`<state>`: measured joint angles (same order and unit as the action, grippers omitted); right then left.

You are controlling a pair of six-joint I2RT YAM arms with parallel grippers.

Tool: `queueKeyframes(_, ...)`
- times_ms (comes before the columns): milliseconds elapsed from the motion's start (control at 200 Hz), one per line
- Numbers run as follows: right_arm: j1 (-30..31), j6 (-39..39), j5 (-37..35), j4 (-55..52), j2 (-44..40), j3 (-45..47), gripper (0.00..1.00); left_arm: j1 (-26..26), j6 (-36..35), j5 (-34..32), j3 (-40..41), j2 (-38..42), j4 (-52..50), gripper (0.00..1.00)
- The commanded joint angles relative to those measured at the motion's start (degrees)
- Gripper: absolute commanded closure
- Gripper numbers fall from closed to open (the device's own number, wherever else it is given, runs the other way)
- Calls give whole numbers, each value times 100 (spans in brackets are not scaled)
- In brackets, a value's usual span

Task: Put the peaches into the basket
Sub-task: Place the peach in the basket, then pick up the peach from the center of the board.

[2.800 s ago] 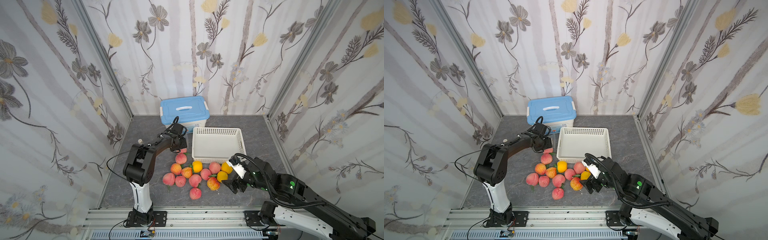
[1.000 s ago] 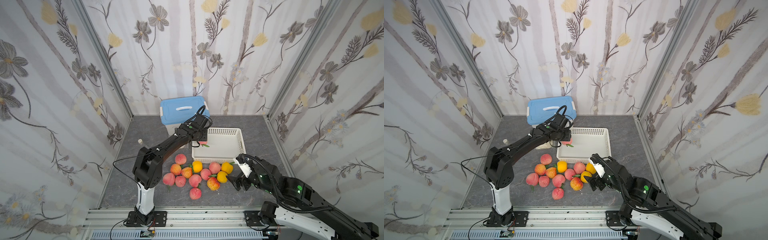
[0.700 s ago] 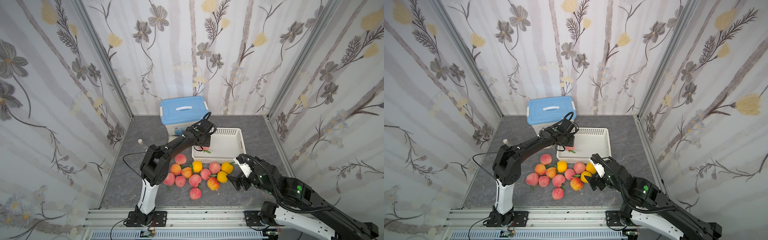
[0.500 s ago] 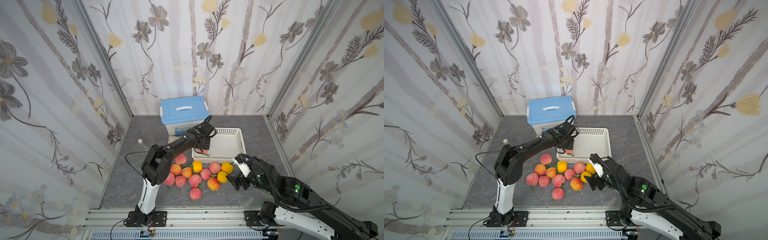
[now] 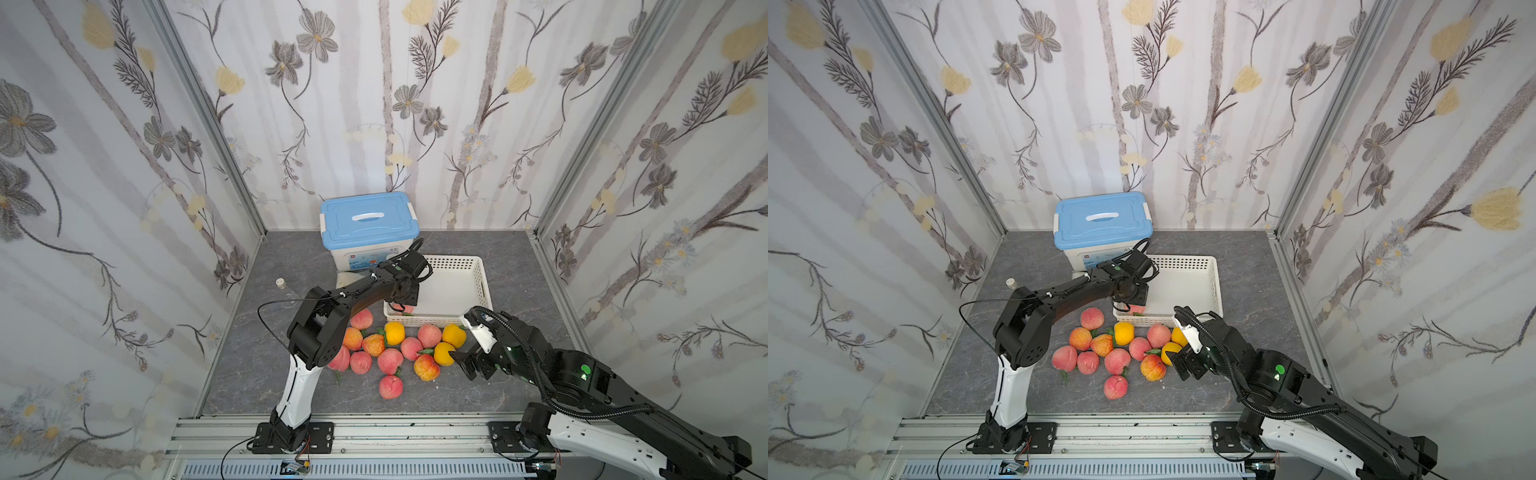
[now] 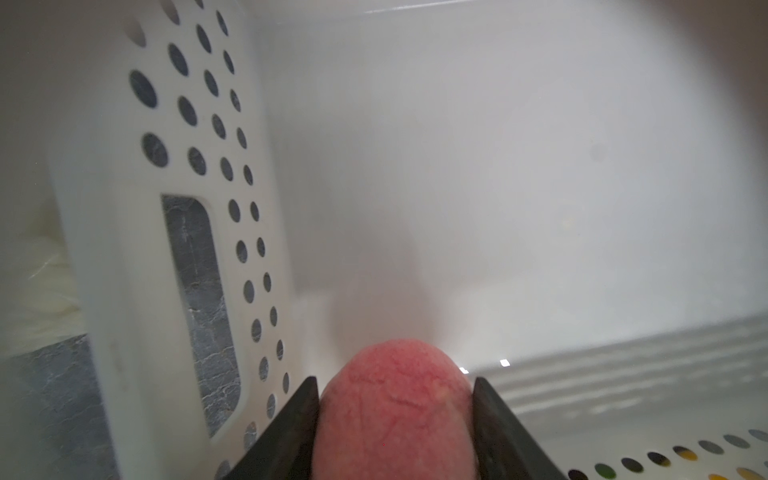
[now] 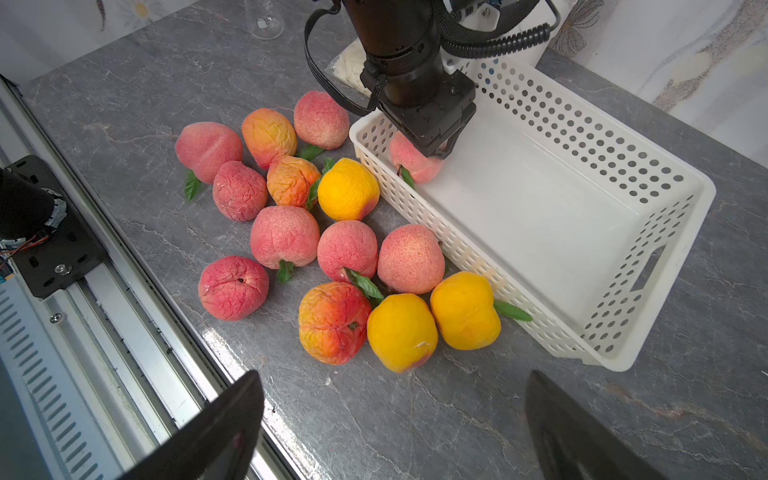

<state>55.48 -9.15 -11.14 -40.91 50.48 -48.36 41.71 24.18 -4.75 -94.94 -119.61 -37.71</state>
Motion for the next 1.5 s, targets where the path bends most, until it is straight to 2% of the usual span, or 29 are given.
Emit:
queueKeyframes(0, -3, -86, -139, 158, 6, -26, 2, 3, -6, -96, 37, 86, 26, 38)
queueKeyframes(150, -3, -122, -160, 170, 6, -9, 2, 3, -23, -37, 18, 185, 51, 33)
queueKeyframes(684, -26, -347, -388, 174, 48, -77, 1, 14, -112, 44, 122, 1209, 170, 30)
queueKeyframes(894, -607, -841, 47, 73, 303, -161, 1, 11, -158, 74, 873, 2094, 484, 29)
queueKeyframes(959, -965, -991, 136, 65, 330, -128, 1, 17, -217, 178, 1122, 2406, 643, 29)
queueKeyframes(1054, -1256, -1184, 273, 14, 469, -95, 1, 9, -297, 379, 1815, 2928, 942, 29)
queueKeyframes(1234, -1558, -1493, 447, -84, 898, -47, 2, 12, -459, 671, 2694, 3708, 1195, 27)
queueKeyframes(1409, -1774, -1812, 586, -62, 1289, 59, 3, 12, -393, 972, 3694, 4423, 1858, 26)
queueKeyframes(1499, -1823, -2023, 563, 50, 1421, 204, 3, 16, -388, 1116, 3937, 4650, 1960, 25)
